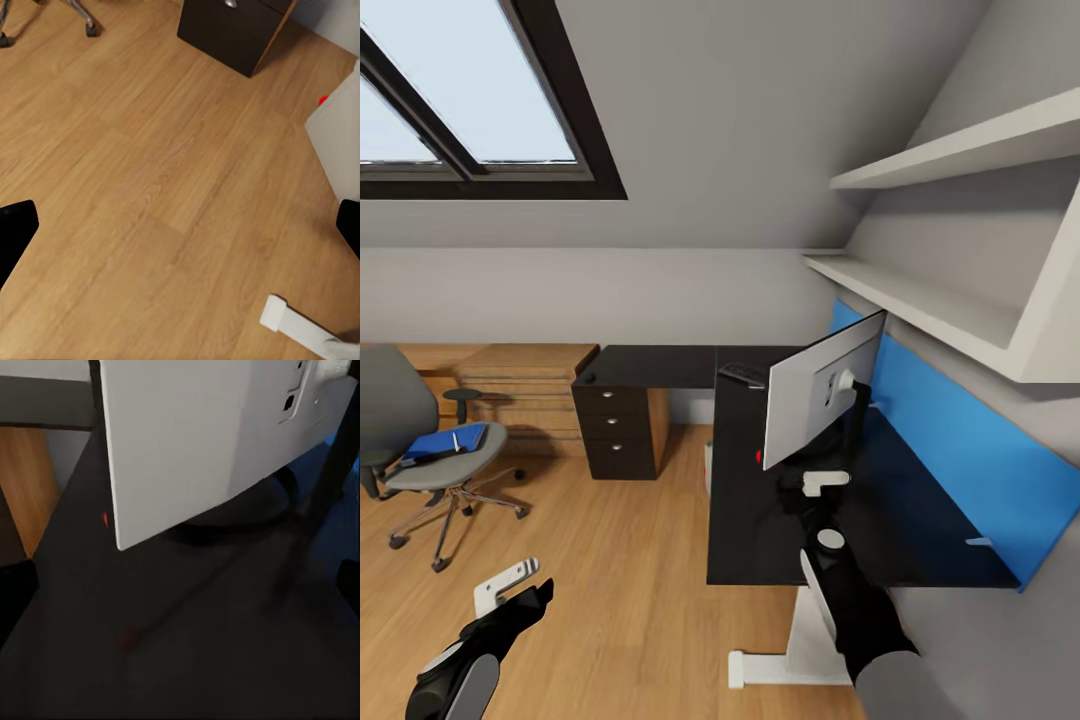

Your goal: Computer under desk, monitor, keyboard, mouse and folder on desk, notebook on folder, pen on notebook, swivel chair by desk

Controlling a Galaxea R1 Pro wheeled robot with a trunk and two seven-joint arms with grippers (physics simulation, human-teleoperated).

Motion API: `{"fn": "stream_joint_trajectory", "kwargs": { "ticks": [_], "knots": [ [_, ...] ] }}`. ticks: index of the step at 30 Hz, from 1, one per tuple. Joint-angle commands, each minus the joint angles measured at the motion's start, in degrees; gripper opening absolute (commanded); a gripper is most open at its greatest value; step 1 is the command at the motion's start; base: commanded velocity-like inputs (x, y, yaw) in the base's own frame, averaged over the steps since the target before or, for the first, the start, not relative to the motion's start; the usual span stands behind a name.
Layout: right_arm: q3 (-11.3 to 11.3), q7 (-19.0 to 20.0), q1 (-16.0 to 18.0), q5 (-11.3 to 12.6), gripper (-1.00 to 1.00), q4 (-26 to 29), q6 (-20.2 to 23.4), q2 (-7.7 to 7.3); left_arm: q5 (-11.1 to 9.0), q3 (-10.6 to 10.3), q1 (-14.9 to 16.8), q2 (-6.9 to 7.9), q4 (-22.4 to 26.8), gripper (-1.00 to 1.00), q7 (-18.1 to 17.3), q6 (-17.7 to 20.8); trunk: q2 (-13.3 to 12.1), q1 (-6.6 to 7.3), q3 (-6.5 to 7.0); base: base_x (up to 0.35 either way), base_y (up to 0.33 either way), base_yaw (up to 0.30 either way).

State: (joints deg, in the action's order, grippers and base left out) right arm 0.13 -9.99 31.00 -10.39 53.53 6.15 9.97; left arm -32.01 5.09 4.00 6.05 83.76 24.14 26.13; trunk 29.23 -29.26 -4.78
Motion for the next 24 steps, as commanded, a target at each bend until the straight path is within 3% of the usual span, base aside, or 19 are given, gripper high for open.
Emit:
{"fn": "stream_joint_trajectory", "kwargs": {
  "ticks": [1, 5, 7, 18, 24],
  "knots": [
    [0.59, -1.10, 0.00, -0.63, 1.00, -0.32, -0.65, 0.02, -0.60, -0.04, 0.04, 0.03, 0.08, 1.00, 0.45, 0.15, 0.11, -0.04, -0.12, 0.134, 0.113, 0.000],
    [5.09, -6.98, -1.03, -0.78, 1.00, -1.63, -5.85, 0.02, -0.61, -0.15, 0.04, -0.03, 0.01, 1.00, 0.54, 0.18, 0.11, -0.04, -0.12, 0.199, 0.180, 0.000],
    [5.98, -7.76, -1.66, -0.88, 1.00, -1.68, -6.43, 0.02, -0.61, -0.16, 0.04, -0.05, 0.00, 1.00, 0.55, 0.16, 0.11, -0.04, -0.12, 0.193, 0.247, 0.000],
    [6.79, -8.32, -2.20, -1.08, 1.00, -1.79, -10.01, 0.02, -0.66, -0.17, 0.04, -0.17, -0.06, 1.00, 0.62, 0.15, 0.11, -0.04, -0.12, 0.170, 0.280, 0.000],
    [6.81, -8.42, -2.25, -1.19, 1.00, -1.92, -12.51, 0.02, -0.71, -0.29, 0.04, -0.28, -0.12, 1.00, 0.64, 0.15, 0.11, -0.04, -0.12, 0.270, 0.131, 0.000]
  ]
}}
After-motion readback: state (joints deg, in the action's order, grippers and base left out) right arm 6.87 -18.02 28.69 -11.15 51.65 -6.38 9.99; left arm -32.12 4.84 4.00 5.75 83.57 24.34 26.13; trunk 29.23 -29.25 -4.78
